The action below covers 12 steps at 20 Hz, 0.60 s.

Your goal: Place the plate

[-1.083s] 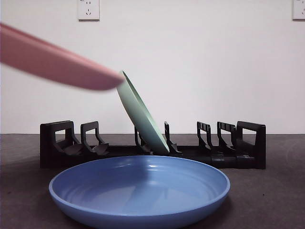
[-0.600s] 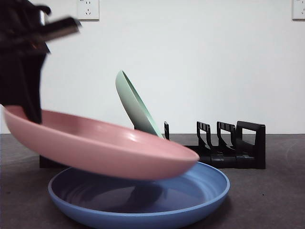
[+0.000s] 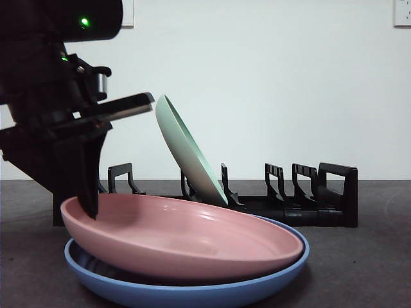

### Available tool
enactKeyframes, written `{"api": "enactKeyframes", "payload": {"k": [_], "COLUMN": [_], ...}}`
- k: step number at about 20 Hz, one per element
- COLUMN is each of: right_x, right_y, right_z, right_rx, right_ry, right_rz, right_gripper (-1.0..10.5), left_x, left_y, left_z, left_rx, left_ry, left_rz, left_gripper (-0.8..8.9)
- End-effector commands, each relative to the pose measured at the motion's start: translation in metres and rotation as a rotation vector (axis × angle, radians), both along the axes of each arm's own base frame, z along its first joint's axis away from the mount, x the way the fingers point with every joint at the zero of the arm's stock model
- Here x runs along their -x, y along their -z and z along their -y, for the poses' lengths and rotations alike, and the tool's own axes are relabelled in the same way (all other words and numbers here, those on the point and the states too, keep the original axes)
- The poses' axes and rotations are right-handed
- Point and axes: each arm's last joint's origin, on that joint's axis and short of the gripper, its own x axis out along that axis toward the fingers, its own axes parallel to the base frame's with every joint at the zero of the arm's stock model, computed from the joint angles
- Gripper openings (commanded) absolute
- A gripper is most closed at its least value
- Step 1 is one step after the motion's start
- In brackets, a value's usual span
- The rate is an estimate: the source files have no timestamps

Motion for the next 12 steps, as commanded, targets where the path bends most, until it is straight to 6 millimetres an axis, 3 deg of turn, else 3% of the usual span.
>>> {"api": "enactKeyframes", "payload": {"k": [1, 2, 5, 8, 12], "right_x": [0.000, 0.000, 0.000, 0.000, 0.000], "right_y": [-0.004, -0.004, -0.004, -0.004, -0.004], "right_z": [-0.002, -0.002, -0.002, -0.002, -0.002], "right_rx": [-0.017, -0.017, -0.017, -0.016, -0.022], "right_ry": [0.005, 0.005, 0.004, 0.004, -0.002], "right_rz": [0.009, 0.009, 0.008, 0.007, 0.000], "right_gripper": [2.8, 2.8, 2.8, 2.8, 2.8], "left_x": [0.000, 0.001, 0.002, 0.006, 0.018], "left_y": [0.004, 0.005, 0.003, -0.014, -0.075], "left_z": [0.008, 0.008, 0.006, -0.002, -0.026], "left_rx": [-0.009, -0.010, -0.021, -0.038, -0.084], "left_ry": [0.023, 0.025, 0.015, 0.039, 0.088], "left_rz": [-0.010, -0.011, -0.019, -0.008, 0.179], "left_gripper": [0.10, 0.50, 2.96, 3.15, 3.13]}}
